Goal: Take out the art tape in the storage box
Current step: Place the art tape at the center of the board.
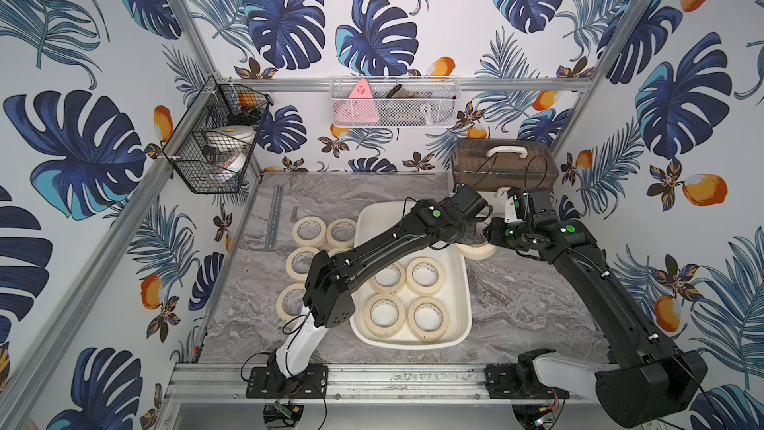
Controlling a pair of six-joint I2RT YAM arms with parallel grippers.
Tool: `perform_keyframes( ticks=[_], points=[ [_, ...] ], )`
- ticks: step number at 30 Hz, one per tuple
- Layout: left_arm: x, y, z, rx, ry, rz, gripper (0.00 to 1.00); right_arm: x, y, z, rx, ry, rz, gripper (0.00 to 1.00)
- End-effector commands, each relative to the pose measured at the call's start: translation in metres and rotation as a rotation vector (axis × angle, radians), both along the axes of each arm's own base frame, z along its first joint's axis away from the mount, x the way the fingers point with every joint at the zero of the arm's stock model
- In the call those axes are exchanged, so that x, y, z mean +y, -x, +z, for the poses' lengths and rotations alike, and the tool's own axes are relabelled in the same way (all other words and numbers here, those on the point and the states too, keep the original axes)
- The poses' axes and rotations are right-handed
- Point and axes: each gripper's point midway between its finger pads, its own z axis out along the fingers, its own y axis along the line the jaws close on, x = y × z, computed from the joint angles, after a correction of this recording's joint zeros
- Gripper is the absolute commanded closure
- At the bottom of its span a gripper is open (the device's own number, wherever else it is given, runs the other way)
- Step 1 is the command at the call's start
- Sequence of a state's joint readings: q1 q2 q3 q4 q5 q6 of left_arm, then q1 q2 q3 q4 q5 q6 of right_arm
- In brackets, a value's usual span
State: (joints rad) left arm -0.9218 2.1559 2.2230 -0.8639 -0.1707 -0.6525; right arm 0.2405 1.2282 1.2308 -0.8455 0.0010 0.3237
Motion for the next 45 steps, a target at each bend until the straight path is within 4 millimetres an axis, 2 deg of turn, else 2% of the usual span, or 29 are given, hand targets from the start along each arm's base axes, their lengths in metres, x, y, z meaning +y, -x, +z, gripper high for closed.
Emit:
perform_keyframes(
  ticks=[1, 3, 8, 12, 16, 23, 28, 33, 34, 35, 39, 45],
  points=[
    [0.001, 0.001, 0.001, 0.002, 0.005, -0.001, 0.84, -0.008, -0.007, 0.006, -0.024, 0.006, -0.061, 0.83],
    [0.000, 0.002, 0.004, 0.001, 0.015, -0.010, 0.78, -0.008, -0.008, 0.006, -0.026, 0.008, -0.060, 0.90],
    [-0.001, 0.007, 0.028, -0.031, 0.080, -0.039, 0.49, -0.009, -0.009, 0.003, -0.021, 0.022, -0.059, 0.99],
    [0.004, 0.011, 0.053, -0.067, 0.130, -0.057, 0.31, -0.013, -0.010, -0.001, -0.013, 0.045, -0.068, 1.00],
    [0.016, 0.012, 0.075, -0.105, 0.165, -0.056, 0.19, -0.018, -0.012, -0.005, -0.011, 0.068, -0.095, 1.00],
    [0.058, 0.006, 0.090, -0.144, 0.167, 0.012, 0.13, -0.051, -0.024, -0.023, -0.009, 0.150, -0.269, 1.00],
    [0.093, 0.003, 0.080, -0.120, 0.150, 0.070, 0.12, -0.080, -0.035, -0.041, -0.001, 0.195, -0.394, 1.00],
    [0.126, 0.005, 0.064, -0.085, 0.130, 0.124, 0.12, -0.115, -0.048, -0.057, 0.014, 0.155, -0.509, 1.00],
    [0.130, 0.006, 0.062, -0.080, 0.125, 0.131, 0.12, -0.121, -0.052, -0.058, 0.003, 0.148, -0.529, 1.00],
    [0.135, 0.007, 0.060, -0.076, 0.121, 0.139, 0.12, -0.126, -0.049, -0.072, 0.031, 0.144, -0.540, 1.00],
    [0.150, 0.013, 0.056, -0.065, 0.109, 0.156, 0.12, -0.148, -0.055, -0.092, 0.039, 0.133, -0.594, 1.00],
    [0.166, 0.023, 0.053, -0.056, 0.093, 0.171, 0.11, -0.167, -0.066, -0.119, 0.050, 0.136, -0.646, 1.00]
  ],
)
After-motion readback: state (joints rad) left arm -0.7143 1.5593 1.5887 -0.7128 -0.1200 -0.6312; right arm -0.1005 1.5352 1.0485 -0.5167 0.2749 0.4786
